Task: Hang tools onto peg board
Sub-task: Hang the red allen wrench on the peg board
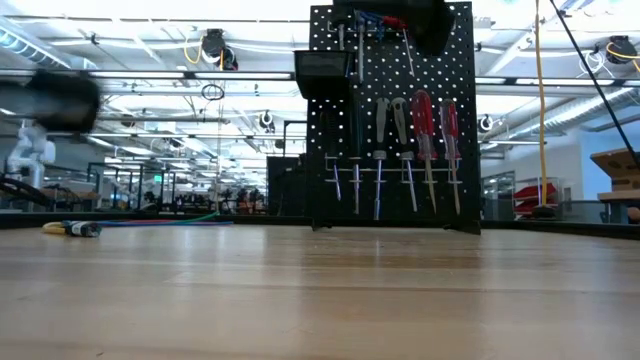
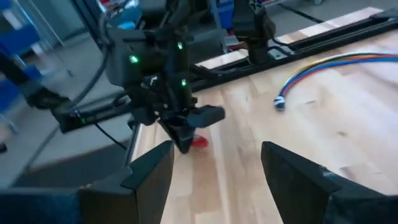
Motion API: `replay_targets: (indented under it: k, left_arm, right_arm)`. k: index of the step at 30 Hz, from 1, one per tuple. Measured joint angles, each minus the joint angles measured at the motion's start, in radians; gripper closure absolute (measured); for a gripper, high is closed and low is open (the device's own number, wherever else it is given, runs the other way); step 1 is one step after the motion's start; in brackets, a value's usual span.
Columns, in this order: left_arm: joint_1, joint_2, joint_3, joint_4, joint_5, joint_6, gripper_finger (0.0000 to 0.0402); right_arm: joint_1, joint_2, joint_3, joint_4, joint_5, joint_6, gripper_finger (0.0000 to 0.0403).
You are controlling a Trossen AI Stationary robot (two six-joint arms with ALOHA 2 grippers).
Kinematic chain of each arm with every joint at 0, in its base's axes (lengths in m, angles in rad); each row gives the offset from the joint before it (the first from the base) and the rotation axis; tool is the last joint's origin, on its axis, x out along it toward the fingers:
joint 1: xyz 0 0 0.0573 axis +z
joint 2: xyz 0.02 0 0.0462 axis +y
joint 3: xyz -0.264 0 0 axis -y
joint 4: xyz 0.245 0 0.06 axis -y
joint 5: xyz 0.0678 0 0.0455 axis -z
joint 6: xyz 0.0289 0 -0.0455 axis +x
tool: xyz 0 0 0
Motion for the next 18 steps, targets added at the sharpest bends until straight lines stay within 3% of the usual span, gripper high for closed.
replay_targets:
  k: [4, 10, 18]
  left_arm:
    - [0.025, -0.051, 0.084, -0.109, -0.109, 0.114, 0.0398]
    - [0.032, -0.102, 0.195, -0.15, -0.377, 0.328, 0.0399]
    - [0.032, -0.116, 0.303, -0.136, -0.71, 0.623, 0.04]
  right_arm:
    - [-0.011, 0.066, 0.0, 0.094, -0.016, 0.12, 0.0167]
    - [-0.067, 0.163, 0.0, 0.191, -0.284, 0.33, 0.0167]
    - [-0.105, 0.27, 0.0, 0.411, -0.413, 0.473, 0.0167]
